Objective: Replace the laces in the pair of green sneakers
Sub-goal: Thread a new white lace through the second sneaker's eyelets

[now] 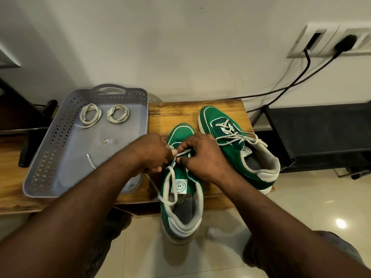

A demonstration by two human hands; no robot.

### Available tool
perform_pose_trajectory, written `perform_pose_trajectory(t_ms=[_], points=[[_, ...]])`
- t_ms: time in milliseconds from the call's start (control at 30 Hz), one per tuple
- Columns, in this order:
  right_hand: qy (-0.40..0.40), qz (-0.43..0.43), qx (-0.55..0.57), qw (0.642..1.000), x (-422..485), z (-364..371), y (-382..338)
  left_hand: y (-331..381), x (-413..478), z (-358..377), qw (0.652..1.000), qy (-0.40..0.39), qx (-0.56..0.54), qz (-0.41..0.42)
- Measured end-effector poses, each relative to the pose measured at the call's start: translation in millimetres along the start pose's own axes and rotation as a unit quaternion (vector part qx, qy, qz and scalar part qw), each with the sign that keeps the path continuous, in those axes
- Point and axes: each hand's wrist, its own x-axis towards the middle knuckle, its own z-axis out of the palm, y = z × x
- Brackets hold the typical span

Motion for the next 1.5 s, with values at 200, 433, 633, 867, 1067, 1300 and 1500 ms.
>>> perform_pose_trajectory(t_ms=[200, 433, 633, 867, 1067, 1300, 1500], points=[[-0.014, 0.003, -0.049, 0.999, -7, 0, -3, -5, 9, -1, 0.998, 0.041, 0.043, 0.028], [-0.012, -0.016, -0.075, 0.997, -7, 1, -3, -5, 7, 5, 0.975, 0.107, 0.182, 0.072], [0.011, -0.022, 0.007, 1.0, -8, -2, 3, -4, 7, -2, 0.952, 0.152, 0.232, 0.126], [-0.022, -0.029, -0.014, 0.999, -32, -13, -8, -2, 11, 9, 0.918, 0.162, 0.337, 0.131], [0.027, -0.01, -0.063, 0.998, -46, -11, -5, 5, 9, 6, 0.939, 0.125, 0.314, 0.064], [0.062, -0.002, -0.121, 0.991, -60, 1, -8, 10, -10, -15, 0.955, 0.072, 0.286, 0.038], [0.07, 0.011, -0.109, 0.992, -66, -1, -8, 10, -54, -20, 0.986, 0.092, -0.126, 0.049]])
